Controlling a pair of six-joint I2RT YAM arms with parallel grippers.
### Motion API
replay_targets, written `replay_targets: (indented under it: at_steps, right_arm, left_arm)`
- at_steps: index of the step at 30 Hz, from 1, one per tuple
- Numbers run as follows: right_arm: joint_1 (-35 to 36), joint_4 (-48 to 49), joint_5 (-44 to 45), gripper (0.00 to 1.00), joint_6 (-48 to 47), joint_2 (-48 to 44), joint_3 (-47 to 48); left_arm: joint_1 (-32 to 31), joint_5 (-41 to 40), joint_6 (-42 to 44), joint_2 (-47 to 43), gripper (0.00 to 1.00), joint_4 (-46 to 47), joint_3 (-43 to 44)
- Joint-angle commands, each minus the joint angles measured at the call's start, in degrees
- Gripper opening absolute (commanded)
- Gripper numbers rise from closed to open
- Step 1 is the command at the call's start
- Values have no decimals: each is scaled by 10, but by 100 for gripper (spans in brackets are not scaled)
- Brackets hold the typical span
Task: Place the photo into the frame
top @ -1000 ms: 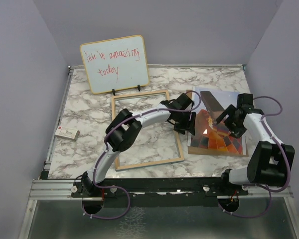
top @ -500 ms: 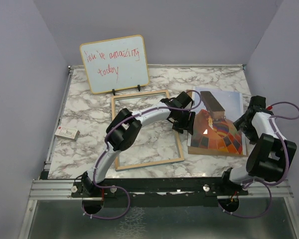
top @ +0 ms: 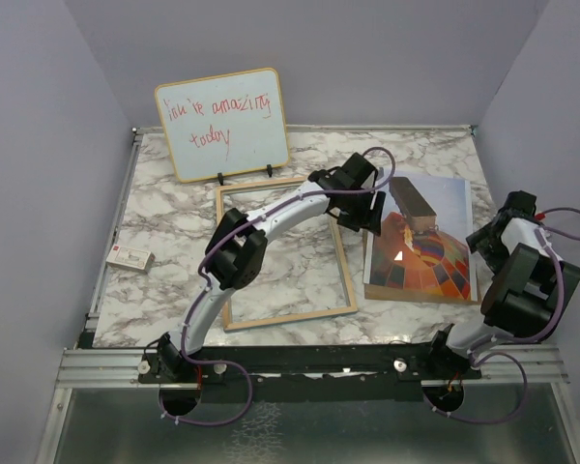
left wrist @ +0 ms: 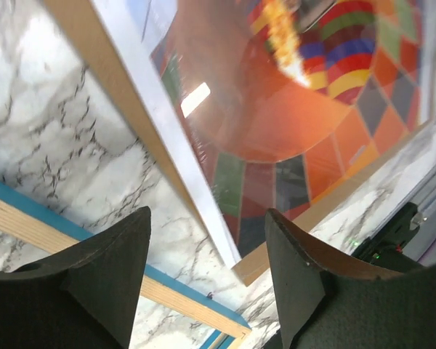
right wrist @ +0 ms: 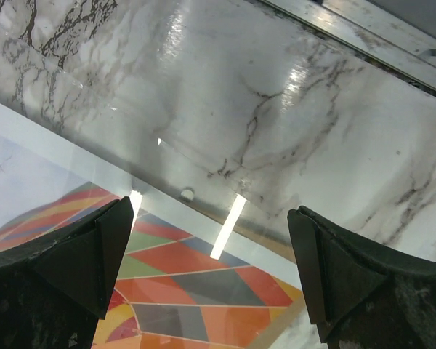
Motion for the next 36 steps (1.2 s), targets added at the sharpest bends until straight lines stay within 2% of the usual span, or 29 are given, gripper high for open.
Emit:
replay_targets:
  at_steps: [1, 12, 17, 27, 36]
  right_arm:
    - [-20, 61, -74, 99, -30, 12, -3]
    - [-47, 108, -137, 100, -73, -9, -56]
    - [-52, 114, -193, 100, -80, -9, -77]
    - [-53, 133, -311, 100, -91, -53, -109]
    - [-53, 127, -421, 98, -61, -117, -128]
  left_arm:
    - [-3, 1, 23, 19, 66, -6, 62]
    - [-3, 61, 1, 105, 68, 7, 136]
    - [-3, 105, 1, 125, 63, 17, 127]
    - [-1, 46, -9, 139, 61, 8, 91]
    - [13, 47, -17, 145, 58, 0, 97]
